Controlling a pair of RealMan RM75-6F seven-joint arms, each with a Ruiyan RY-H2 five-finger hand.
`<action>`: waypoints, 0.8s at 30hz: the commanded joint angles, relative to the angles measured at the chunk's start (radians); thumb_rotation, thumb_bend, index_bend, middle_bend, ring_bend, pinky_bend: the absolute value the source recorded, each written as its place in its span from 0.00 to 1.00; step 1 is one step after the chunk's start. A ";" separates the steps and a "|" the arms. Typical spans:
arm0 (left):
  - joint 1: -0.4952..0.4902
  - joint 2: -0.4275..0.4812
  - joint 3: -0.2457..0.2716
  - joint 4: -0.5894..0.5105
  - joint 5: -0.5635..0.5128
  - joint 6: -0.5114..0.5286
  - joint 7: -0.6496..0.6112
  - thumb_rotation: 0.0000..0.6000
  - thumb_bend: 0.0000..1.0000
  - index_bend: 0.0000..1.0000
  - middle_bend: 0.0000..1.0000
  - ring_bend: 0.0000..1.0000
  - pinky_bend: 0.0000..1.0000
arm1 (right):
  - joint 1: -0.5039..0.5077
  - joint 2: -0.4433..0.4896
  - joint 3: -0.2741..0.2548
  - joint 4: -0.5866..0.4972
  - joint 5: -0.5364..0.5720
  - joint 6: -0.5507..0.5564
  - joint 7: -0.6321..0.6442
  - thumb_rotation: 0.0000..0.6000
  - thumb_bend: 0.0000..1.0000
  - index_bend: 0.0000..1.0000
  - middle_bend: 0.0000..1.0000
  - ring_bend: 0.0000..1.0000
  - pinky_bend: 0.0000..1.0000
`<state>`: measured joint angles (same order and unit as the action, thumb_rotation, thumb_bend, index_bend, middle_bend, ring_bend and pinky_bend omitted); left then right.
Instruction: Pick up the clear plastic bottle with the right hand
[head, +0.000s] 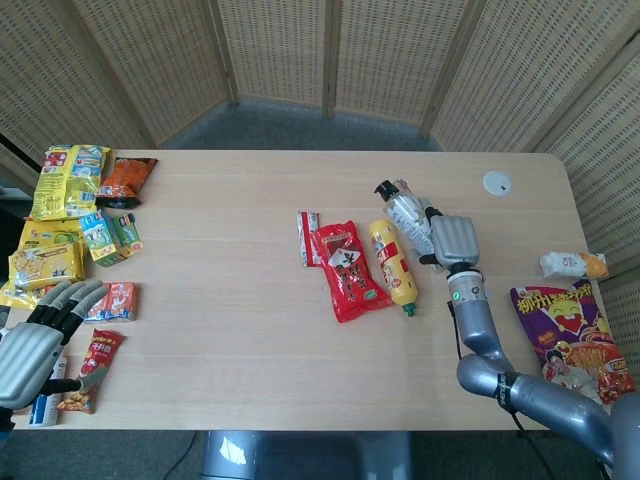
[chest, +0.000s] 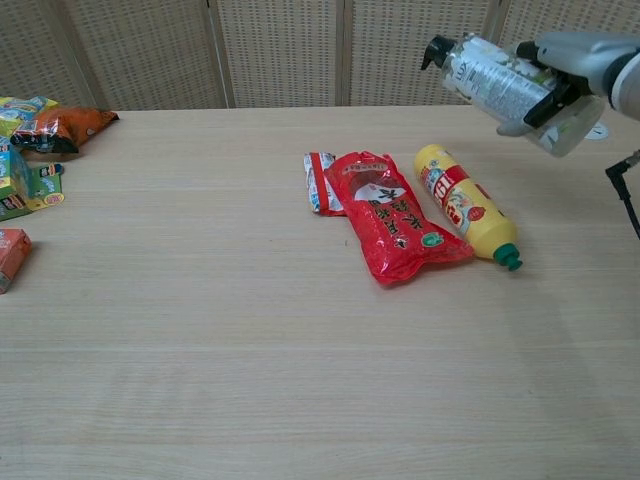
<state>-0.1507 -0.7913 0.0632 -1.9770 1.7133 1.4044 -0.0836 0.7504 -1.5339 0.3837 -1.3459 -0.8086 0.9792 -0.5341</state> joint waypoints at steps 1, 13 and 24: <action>0.007 0.000 0.006 0.001 0.009 0.009 -0.001 0.96 0.21 0.00 0.00 0.00 0.00 | 0.004 0.098 0.036 -0.160 0.044 0.068 -0.069 1.00 0.52 0.37 0.75 1.00 1.00; 0.050 0.003 0.036 0.005 0.055 0.061 -0.008 0.96 0.21 0.00 0.00 0.00 0.00 | 0.043 0.246 0.080 -0.435 0.115 0.159 -0.143 1.00 0.52 0.38 0.76 1.00 1.00; 0.113 0.025 0.076 -0.010 0.116 0.137 0.012 0.96 0.21 0.00 0.00 0.00 0.00 | 0.073 0.313 0.083 -0.535 0.149 0.205 -0.142 1.00 0.52 0.38 0.76 1.00 1.00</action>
<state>-0.0422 -0.7702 0.1355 -1.9839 1.8259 1.5370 -0.0746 0.8221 -1.2235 0.4681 -1.8780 -0.6610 1.1820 -0.6782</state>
